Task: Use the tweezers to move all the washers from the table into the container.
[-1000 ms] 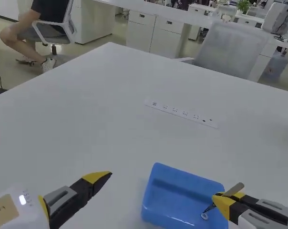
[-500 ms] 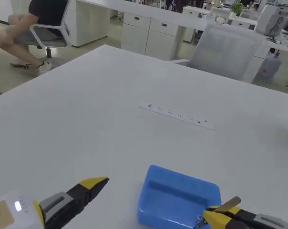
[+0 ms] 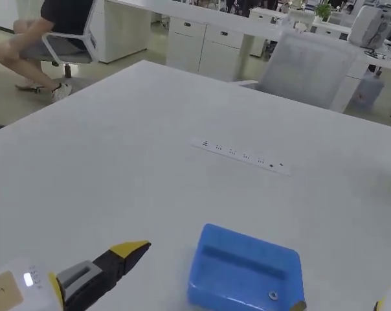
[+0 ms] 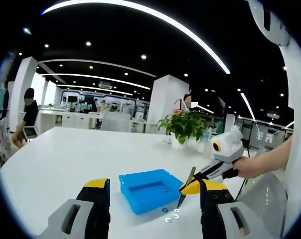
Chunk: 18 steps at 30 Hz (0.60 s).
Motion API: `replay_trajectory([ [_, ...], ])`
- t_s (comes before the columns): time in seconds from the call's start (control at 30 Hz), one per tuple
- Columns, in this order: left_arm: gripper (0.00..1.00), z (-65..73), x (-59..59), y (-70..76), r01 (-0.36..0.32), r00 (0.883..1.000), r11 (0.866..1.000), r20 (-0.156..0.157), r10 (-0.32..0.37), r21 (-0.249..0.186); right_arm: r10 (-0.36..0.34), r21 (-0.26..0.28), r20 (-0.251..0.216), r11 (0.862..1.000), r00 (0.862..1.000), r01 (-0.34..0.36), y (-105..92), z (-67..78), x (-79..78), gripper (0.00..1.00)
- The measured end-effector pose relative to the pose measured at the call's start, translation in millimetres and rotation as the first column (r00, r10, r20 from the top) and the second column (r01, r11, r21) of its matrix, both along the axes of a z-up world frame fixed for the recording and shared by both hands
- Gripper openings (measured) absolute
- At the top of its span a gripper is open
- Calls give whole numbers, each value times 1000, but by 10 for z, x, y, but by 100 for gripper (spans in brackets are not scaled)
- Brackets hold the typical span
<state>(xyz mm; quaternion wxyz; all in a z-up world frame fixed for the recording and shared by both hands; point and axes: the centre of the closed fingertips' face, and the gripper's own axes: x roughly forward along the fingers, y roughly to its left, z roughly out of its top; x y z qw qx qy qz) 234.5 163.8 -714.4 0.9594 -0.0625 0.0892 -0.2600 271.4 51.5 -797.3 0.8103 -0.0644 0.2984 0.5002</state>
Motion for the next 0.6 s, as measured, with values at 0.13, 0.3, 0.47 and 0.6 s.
replay_trajectory([
  [0.13, 74, 16, 1, -23, -1, 1000, 1000, 0, 1, 2, 5, -7, -9, 1000, 1000, -5, 6, -56, -4, 3],
  [0.3, 74, 33, 2, -64, 1, 1000, 1000, -4, -1, 6, 7, -20, -11, 1000, 1000, -8, -2, -102, -1, 3],
  [0.47, 74, 47, 2, -90, 2, 1000, 1000, -6, -2, 10, 19, -32, -1, 999, 1000, -19, -9, -125, -32, 3],
  [0.6, 74, 51, 2, -102, 5, 1000, 1000, -7, -5, 9, 27, -39, 9, 999, 1000, -27, -12, -125, -48, 3],
])
